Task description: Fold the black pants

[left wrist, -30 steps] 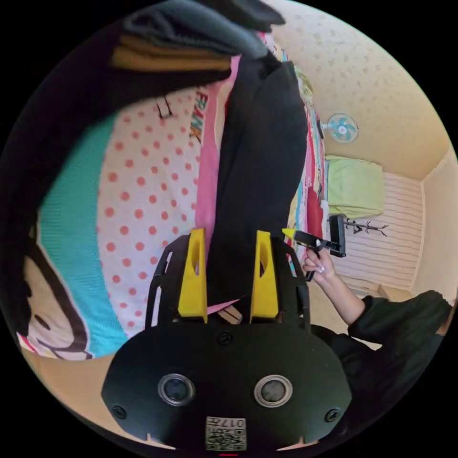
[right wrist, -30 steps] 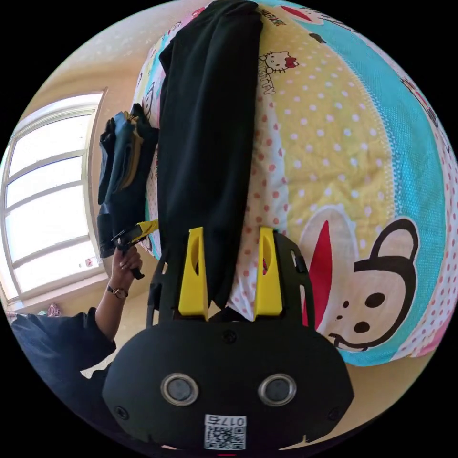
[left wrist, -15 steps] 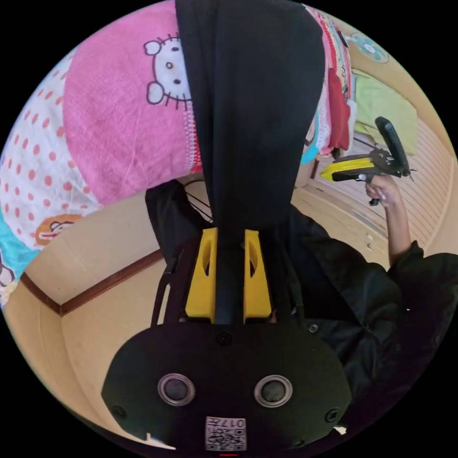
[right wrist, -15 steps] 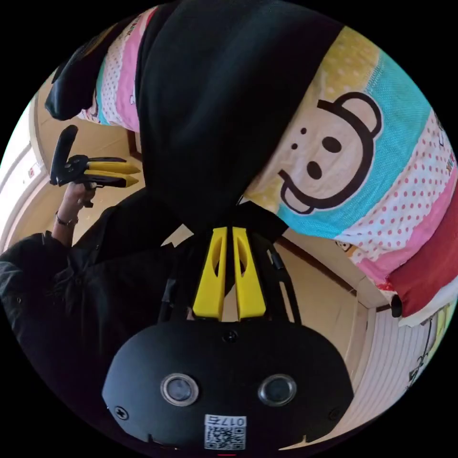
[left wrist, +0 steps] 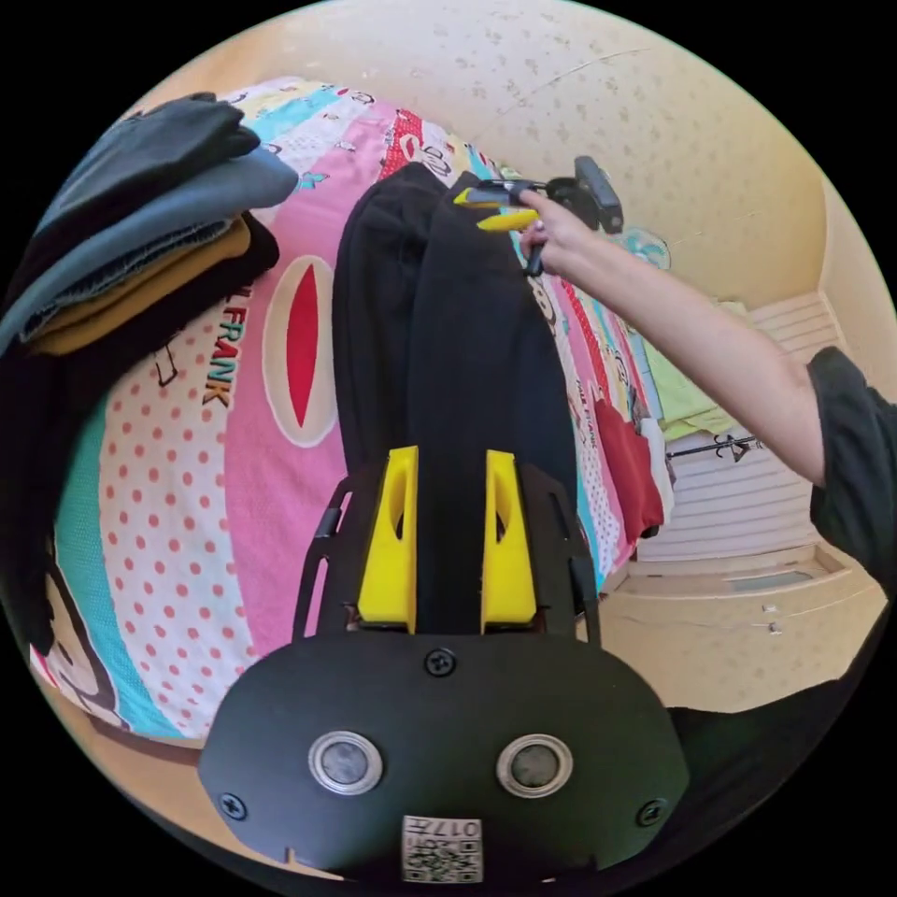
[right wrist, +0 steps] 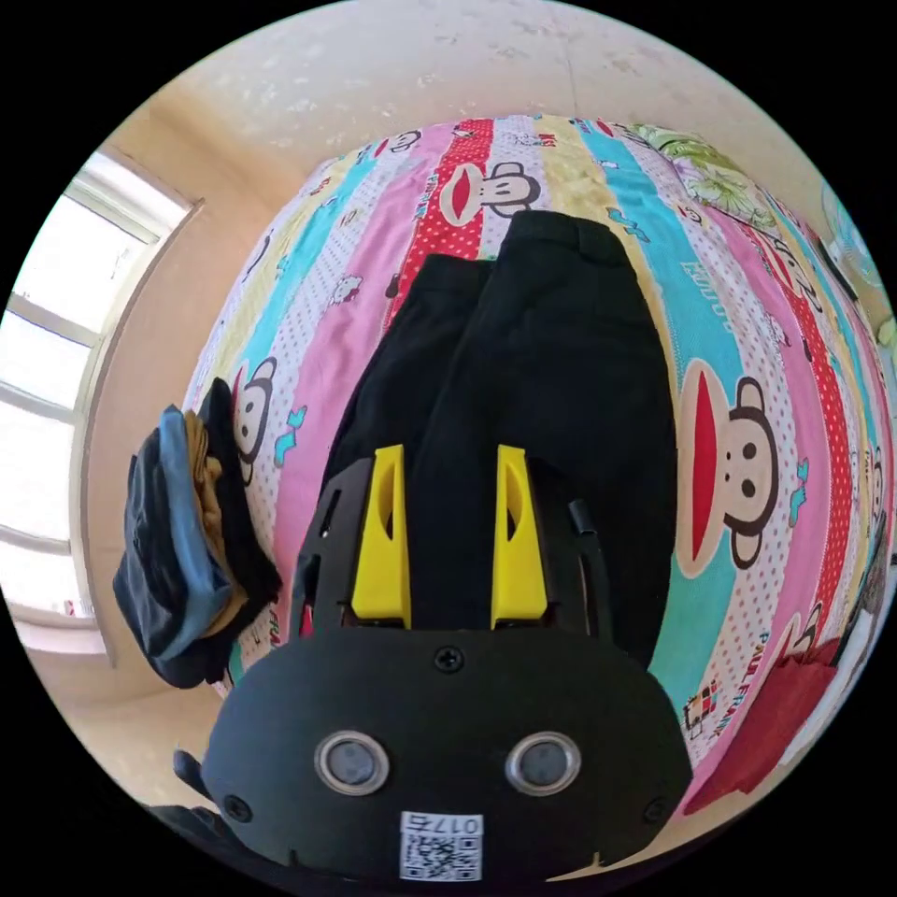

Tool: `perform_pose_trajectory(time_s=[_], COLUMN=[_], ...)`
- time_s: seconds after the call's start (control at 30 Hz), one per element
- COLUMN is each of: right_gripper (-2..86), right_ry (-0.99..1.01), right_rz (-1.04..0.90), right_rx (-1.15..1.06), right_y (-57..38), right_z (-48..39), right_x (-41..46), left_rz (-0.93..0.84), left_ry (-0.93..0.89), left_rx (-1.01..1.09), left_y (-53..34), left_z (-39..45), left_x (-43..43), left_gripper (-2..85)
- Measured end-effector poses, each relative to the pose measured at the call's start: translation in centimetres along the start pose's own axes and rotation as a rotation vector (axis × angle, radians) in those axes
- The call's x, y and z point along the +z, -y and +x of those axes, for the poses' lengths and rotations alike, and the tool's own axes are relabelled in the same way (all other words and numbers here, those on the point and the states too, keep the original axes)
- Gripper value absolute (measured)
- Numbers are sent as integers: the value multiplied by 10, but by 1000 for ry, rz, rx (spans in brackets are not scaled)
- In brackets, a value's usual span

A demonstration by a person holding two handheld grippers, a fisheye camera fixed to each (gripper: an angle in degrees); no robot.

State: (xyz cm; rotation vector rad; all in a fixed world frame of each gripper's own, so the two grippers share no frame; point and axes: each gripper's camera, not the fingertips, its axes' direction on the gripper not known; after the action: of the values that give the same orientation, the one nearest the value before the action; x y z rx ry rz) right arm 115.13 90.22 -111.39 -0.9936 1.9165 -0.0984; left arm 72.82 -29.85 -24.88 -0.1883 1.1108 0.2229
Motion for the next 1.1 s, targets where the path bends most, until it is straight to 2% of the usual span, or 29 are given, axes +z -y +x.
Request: perform_pose_trajectory(time_s=[0.07, 0.13, 0.17, 0.23, 0.33, 0.43, 0.57, 0.63, 0.7, 0.77, 0.87, 1.0, 1.1], right_gripper=[134, 123, 110, 63, 27, 17, 18, 25, 43, 52, 78, 124, 141], right_ry=[-27, -111, -188, -189, -65, 39, 255, 235, 154, 163, 215, 316, 300], right_rz=[45, 4, -38, -5, 84, 191, 286, 229, 59, -16, 77, -40, -131], right_rx=[34, 55, 65, 60, 71, 86, 45, 2, -5, 10, -165, -254, -157], right_y=[23, 37, 39, 31, 16, 1, -9, 2, 14, 8, -39, -128, -203], right_z=[-8, -13, -14, -16, -20, -29, -58, -77, -88, -83, -71, 11, 93], right_x=[18, 44, 62, 70, 49, 7, -30, -14, 31, 39, -17, -75, -95], left_rz=[-92, -129, -92, -86, -138, -70, -16, -1, -57, -139, -37, -31, -28], left_ry=[5, 33, 47, 77, 11, -165, -230, -246, -205, -156, -211, -339, -357], left_rx=[-53, -91, -104, -158, -198, -212, -215, -266, -339, -404, -376, -278, -200], left_y=[-3, -14, -20, -24, -23, -30, -51, -58, -61, -60, -58, -44, -31], left_z=[0, 3, 7, 10, 8, 0, -10, -22, -39, -58, -72, -88, -98], left_x=[34, 55, 58, 59, 58, 31, -6, -10, 1, 10, -10, -10, -2], left_gripper=[119, 116, 104, 76, 31, 21, 28, 37, 54, 89, 108, 129, 136])
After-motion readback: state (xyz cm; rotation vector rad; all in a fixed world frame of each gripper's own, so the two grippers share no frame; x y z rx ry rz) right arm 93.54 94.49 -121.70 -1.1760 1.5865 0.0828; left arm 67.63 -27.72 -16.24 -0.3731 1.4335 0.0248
